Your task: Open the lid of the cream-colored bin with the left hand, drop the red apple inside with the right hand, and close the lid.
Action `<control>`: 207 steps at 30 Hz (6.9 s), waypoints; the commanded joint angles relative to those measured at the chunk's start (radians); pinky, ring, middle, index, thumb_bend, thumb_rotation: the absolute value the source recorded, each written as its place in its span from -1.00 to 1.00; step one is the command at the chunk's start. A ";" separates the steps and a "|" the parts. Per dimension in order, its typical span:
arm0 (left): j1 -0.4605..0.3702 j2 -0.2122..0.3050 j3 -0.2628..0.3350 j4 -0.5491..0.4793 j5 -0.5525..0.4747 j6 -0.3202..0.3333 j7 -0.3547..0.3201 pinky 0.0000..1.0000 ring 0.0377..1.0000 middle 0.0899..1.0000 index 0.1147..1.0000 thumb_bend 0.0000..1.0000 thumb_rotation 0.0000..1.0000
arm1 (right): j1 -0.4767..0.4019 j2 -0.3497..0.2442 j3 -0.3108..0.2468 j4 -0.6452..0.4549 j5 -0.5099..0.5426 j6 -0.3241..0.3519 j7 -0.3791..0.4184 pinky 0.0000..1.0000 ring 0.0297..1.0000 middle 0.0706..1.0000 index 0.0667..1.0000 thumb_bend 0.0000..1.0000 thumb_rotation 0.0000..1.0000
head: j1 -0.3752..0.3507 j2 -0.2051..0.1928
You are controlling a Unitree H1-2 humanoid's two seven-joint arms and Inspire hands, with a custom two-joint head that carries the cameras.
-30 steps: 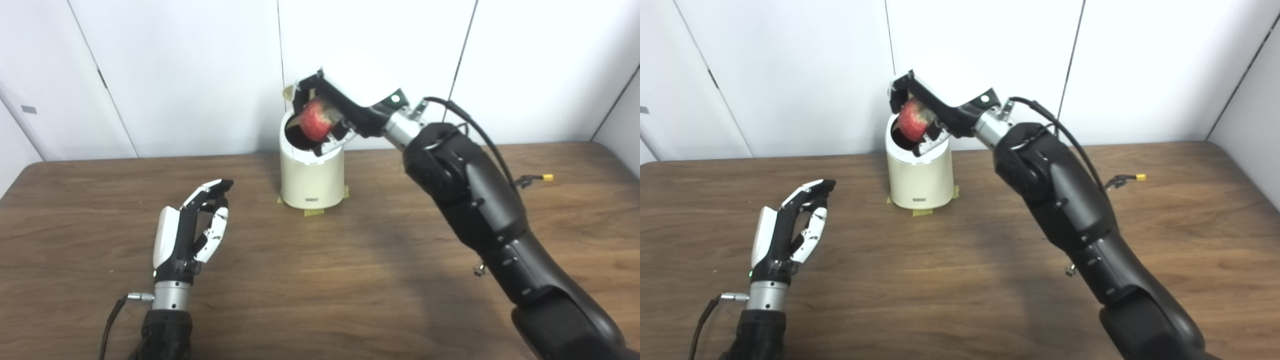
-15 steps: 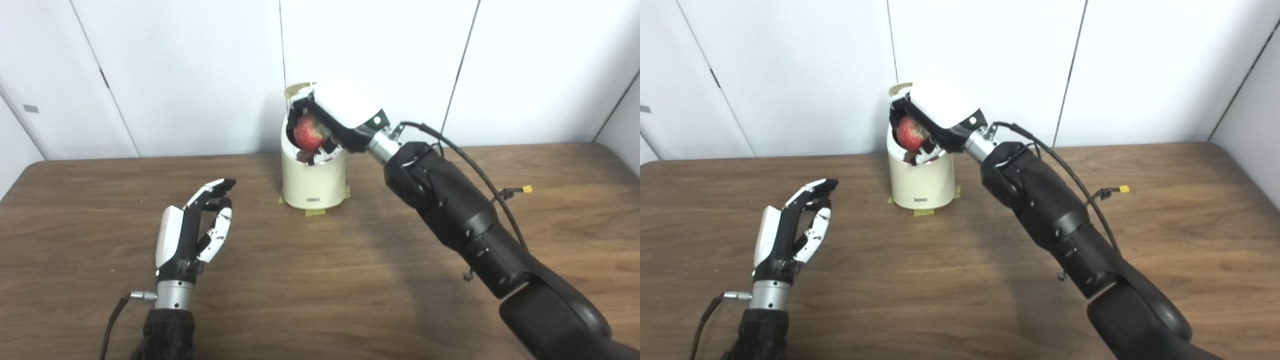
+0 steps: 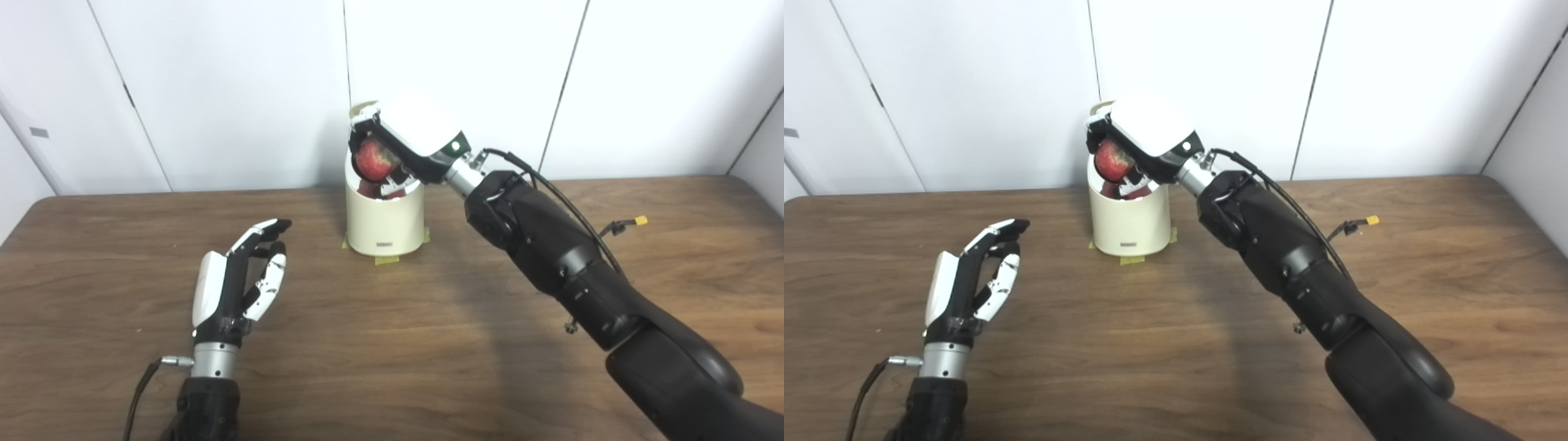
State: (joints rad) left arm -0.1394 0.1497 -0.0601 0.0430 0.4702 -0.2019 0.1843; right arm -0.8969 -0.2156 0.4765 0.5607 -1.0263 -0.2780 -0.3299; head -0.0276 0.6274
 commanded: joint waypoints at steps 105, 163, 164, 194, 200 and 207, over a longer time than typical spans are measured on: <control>-0.842 0.070 -0.193 -0.044 0.361 0.563 -0.372 1.00 1.00 0.81 0.67 0.38 1.00 | 0.693 -0.008 -0.355 -0.472 0.543 0.056 0.263 0.59 0.78 0.83 0.83 0.10 0.76 | 0.006 -0.012; -0.757 0.103 -0.423 -0.112 0.586 0.591 -0.709 1.00 0.88 0.60 0.52 0.76 1.00 | 0.692 -0.008 -0.326 -0.478 0.544 0.101 0.290 0.61 0.77 0.79 0.79 0.05 0.60 | 0.013 -0.044; -0.753 0.101 -0.421 -0.116 0.586 0.588 -0.711 1.00 0.87 0.59 0.51 0.75 1.00 | 0.692 -0.008 -0.326 -0.478 0.543 0.102 0.291 0.61 0.77 0.79 0.78 0.05 0.60 | 0.013 -0.044; -0.637 0.087 -0.379 0.058 0.572 0.544 -0.626 1.00 0.80 0.51 0.47 0.66 1.00 | 0.700 -0.002 -0.322 -0.530 0.541 0.173 0.331 0.55 0.75 0.80 0.79 0.18 0.50 | -0.005 -0.023; -0.636 0.101 -0.381 0.181 0.556 0.521 -0.549 1.00 0.84 0.53 0.56 0.66 1.00 | 0.698 0.000 -0.313 -0.534 0.526 0.191 0.336 0.56 0.76 0.81 0.80 0.21 0.50 | -0.012 -0.023; -0.621 0.121 -0.401 0.241 0.564 0.493 -0.478 1.00 0.82 0.47 0.53 0.64 1.00 | 0.701 0.002 -0.309 -0.555 0.525 0.217 0.348 0.58 0.78 0.82 0.80 0.20 0.46 | -0.014 -0.021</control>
State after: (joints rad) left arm -0.7731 0.2267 -0.4570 0.2346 1.0180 0.2655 -0.2602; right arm -0.1635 -0.2104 0.1706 0.0382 -0.4995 -0.0514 0.0249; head -0.0399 0.6059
